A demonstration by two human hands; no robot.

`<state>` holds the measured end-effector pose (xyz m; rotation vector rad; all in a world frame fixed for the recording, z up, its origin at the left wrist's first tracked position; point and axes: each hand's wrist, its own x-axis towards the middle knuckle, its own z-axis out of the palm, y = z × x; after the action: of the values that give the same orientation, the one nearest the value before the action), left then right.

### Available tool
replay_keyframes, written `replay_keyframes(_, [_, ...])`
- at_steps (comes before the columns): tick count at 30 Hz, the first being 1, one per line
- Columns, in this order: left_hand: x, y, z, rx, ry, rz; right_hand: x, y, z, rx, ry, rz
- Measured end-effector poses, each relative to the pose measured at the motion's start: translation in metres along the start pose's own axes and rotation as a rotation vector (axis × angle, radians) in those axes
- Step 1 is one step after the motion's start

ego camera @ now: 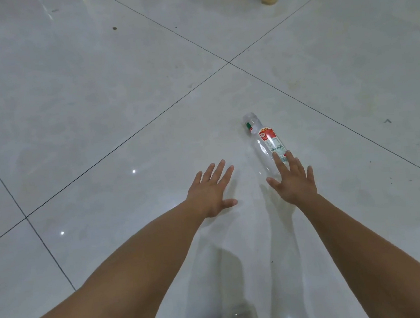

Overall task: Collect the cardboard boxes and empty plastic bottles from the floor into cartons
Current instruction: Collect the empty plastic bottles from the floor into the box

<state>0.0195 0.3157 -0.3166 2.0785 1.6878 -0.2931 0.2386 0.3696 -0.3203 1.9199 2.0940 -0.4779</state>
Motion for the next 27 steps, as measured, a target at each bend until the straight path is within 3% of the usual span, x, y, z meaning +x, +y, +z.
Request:
replay_keyframes(11, [-0.017,0.024,0.001,0.048,0.018,0.084,-0.06,0.029,0.021,0.013,-0.009,-0.011])
replay_keyframes(27, [-0.068,0.077,0.009,0.275,-0.084,0.323,-0.239,0.1,0.104,0.107,-0.006,0.036])
